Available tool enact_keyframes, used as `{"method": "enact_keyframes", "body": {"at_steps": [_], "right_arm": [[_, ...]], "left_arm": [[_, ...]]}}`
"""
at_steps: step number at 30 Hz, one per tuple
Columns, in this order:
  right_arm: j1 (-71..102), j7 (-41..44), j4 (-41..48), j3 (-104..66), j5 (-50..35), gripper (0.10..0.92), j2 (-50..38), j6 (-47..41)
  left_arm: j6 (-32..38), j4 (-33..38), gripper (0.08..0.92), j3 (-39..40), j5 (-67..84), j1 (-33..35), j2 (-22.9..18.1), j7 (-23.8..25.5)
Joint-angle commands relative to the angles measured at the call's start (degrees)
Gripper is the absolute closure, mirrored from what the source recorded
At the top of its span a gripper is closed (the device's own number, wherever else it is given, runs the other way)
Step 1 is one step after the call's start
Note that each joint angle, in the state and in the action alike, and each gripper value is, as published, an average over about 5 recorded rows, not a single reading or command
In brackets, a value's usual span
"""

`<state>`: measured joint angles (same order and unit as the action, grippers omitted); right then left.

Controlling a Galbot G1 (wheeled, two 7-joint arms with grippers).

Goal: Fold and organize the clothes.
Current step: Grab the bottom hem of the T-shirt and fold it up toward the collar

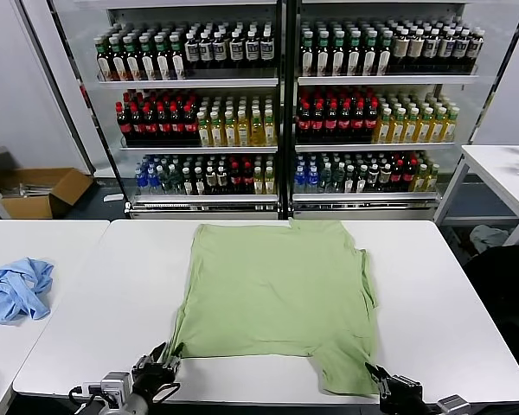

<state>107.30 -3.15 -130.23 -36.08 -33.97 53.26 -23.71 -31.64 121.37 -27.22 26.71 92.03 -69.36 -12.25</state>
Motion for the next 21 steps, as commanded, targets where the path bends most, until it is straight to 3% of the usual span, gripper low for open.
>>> {"method": "enact_keyframes", "body": {"at_steps": [1,10,16,21], "right_arm": [[-0.02,-0.01,0.03,0.01,0.03,0.916,0.07,0.04],[-0.21,-0.16,0.01,0.02,-0.10,0.916,-0.05,0.09],[0.83,0.06,-1.54,-1.66,-1.34,0.916,-0.57,-0.30],[1.04,-0.57,-4.62,-3.08,-3.90,0.916,-1.15,-0.76]], "left_arm": [[-1.32,-1.27,0.663,1.94,-2.67,-0.31,-0.62,-0.06],[-0.37,0.21,0.897,1.81,-5.68,0.33,-0.94,1.06],[2.71,7.14,0.915,-3.86,-6.70,7.53,1.00,2.88],[-0.68,16.32,0.915,-10.43,-0.18,16.67,5.20,3.66]]}}
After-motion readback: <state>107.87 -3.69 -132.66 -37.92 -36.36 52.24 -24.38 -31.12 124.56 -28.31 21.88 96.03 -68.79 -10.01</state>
